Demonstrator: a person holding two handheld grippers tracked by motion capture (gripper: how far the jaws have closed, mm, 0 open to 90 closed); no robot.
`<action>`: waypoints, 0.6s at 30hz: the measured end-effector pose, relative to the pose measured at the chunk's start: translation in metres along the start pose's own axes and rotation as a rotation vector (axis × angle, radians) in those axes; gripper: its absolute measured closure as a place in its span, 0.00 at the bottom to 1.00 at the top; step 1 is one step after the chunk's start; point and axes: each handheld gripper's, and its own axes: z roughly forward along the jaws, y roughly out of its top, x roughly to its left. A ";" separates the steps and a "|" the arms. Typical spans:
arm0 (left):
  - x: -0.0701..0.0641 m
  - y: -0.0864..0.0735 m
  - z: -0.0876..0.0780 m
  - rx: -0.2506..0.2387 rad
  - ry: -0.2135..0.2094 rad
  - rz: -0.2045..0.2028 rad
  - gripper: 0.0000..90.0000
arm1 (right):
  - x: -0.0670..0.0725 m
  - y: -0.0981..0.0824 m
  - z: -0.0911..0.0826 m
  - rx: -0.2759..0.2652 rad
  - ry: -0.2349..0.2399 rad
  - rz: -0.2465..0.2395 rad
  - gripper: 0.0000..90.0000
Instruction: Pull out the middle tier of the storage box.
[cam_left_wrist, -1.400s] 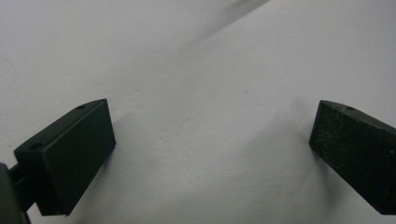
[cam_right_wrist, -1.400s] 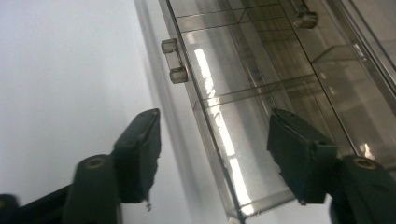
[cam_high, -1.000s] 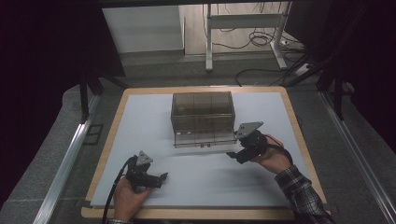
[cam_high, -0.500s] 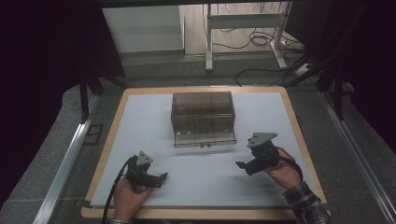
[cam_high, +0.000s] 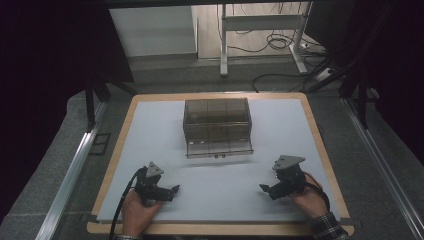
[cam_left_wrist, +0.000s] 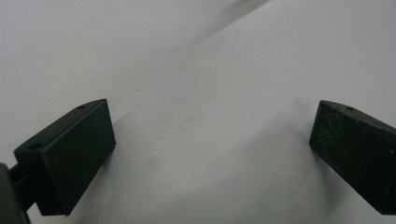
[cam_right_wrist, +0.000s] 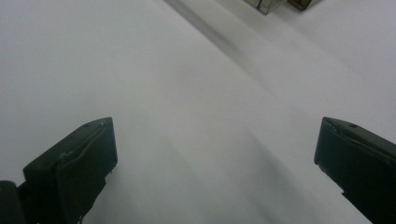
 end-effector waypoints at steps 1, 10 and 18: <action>0.000 0.000 0.000 0.000 0.000 0.000 0.00 | 0.001 -0.002 0.000 -0.001 -0.001 0.005 0.00; 0.000 0.000 0.000 0.000 0.000 0.000 0.00 | 0.004 -0.015 0.007 0.007 0.000 0.033 0.00; 0.000 0.000 0.000 0.000 0.000 0.000 0.00 | 0.000 -0.021 0.009 -0.015 0.027 0.081 0.00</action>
